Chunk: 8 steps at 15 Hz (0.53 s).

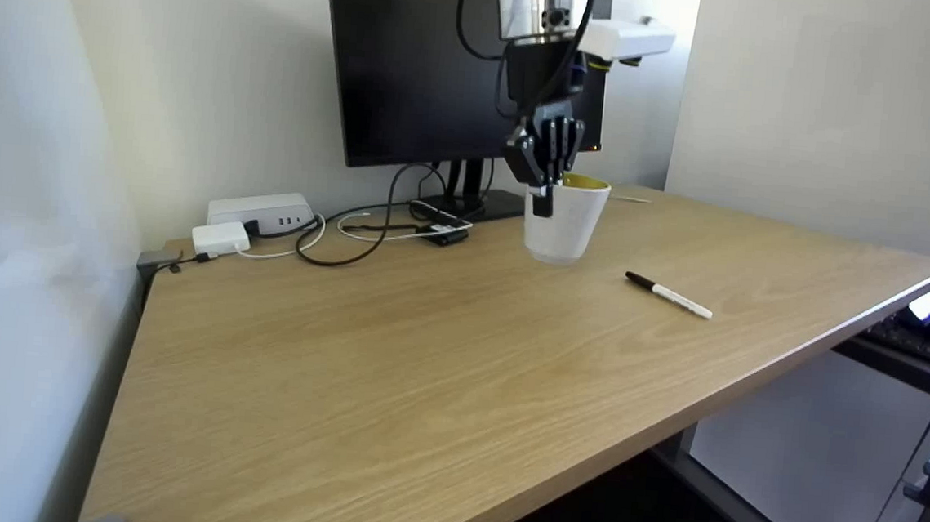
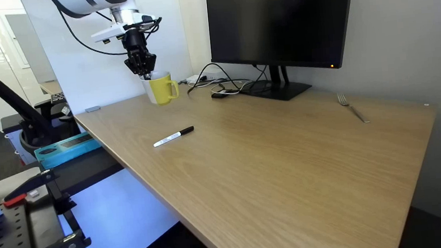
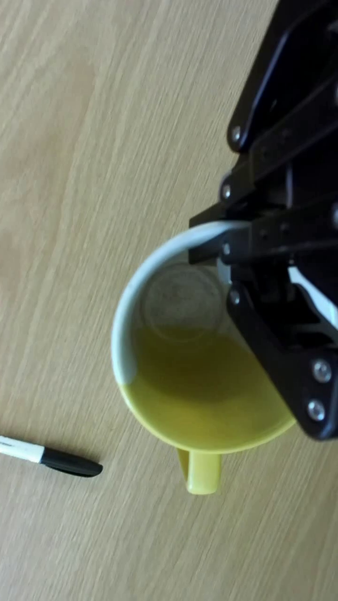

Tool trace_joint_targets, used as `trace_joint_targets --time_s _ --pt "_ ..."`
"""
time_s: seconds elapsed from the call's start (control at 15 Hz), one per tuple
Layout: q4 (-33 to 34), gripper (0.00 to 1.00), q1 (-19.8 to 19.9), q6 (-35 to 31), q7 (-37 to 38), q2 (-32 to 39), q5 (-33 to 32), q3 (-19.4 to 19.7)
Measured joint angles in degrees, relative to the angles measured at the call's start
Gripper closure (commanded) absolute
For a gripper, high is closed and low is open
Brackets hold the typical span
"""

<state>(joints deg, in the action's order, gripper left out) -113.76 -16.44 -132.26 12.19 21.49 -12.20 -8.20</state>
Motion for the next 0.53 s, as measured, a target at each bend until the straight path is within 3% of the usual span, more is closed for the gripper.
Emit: trace_joint_targets --time_s 0.53 --pt "7.71 0.98 -1.29 4.29 0.03 8.07 -1.67 0.84"
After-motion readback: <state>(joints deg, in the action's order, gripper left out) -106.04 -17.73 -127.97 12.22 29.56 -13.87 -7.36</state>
